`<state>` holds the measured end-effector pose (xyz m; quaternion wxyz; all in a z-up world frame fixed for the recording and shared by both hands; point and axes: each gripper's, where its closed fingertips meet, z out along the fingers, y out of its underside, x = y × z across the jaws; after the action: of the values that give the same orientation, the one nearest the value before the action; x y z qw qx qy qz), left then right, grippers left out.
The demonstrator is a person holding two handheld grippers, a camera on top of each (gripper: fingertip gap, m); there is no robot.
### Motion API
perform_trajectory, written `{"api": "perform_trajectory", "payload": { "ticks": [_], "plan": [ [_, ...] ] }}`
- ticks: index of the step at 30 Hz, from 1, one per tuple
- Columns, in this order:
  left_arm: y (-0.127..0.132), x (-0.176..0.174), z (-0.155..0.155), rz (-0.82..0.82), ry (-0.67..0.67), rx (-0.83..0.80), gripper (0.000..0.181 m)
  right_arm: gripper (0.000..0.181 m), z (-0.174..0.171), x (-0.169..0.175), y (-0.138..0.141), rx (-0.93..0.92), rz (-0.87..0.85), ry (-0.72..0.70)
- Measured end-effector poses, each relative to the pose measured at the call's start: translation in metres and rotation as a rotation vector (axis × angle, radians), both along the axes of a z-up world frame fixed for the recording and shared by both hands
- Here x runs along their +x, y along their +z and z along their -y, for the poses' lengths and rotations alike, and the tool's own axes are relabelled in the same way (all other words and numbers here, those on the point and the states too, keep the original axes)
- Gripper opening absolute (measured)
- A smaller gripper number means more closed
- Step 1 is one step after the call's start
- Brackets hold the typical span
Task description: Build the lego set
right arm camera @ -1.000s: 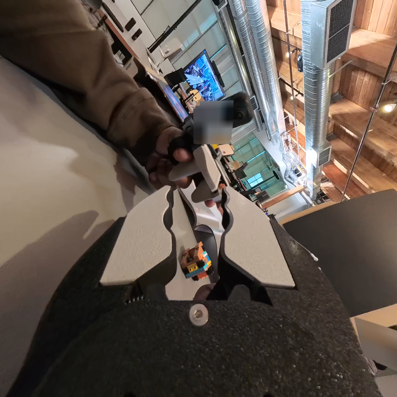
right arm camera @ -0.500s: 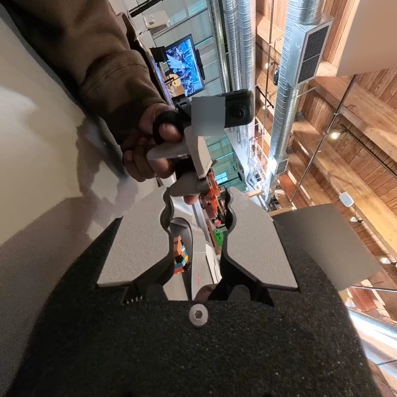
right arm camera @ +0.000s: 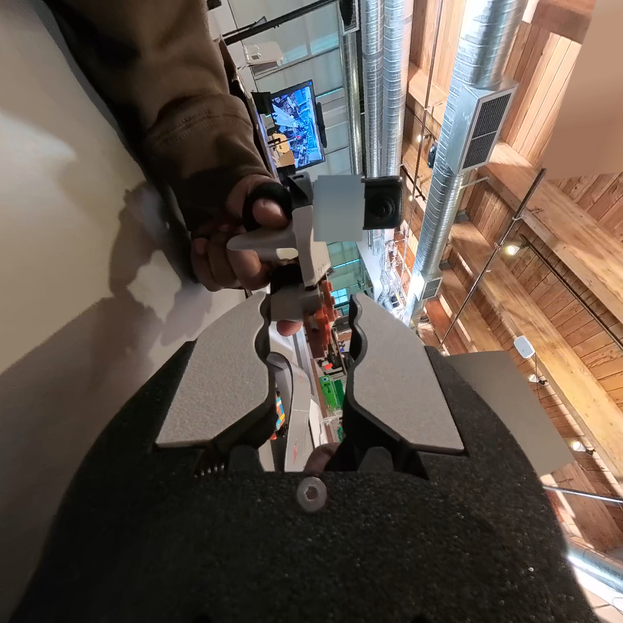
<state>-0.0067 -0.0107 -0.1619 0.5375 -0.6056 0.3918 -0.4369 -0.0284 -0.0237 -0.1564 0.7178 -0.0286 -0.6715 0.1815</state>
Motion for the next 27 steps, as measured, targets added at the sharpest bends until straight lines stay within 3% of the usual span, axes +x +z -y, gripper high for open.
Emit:
{"api": "perform_trajectory", "payload": {
  "ticks": [27],
  "plan": [
    [-0.0022, 0.0045, 0.0067, -0.011, -0.047, -0.015, 0.034, 0.018, 0.0046, 0.0015, 0.0008, 0.024, 0.014, 0.020]
  ]
}}
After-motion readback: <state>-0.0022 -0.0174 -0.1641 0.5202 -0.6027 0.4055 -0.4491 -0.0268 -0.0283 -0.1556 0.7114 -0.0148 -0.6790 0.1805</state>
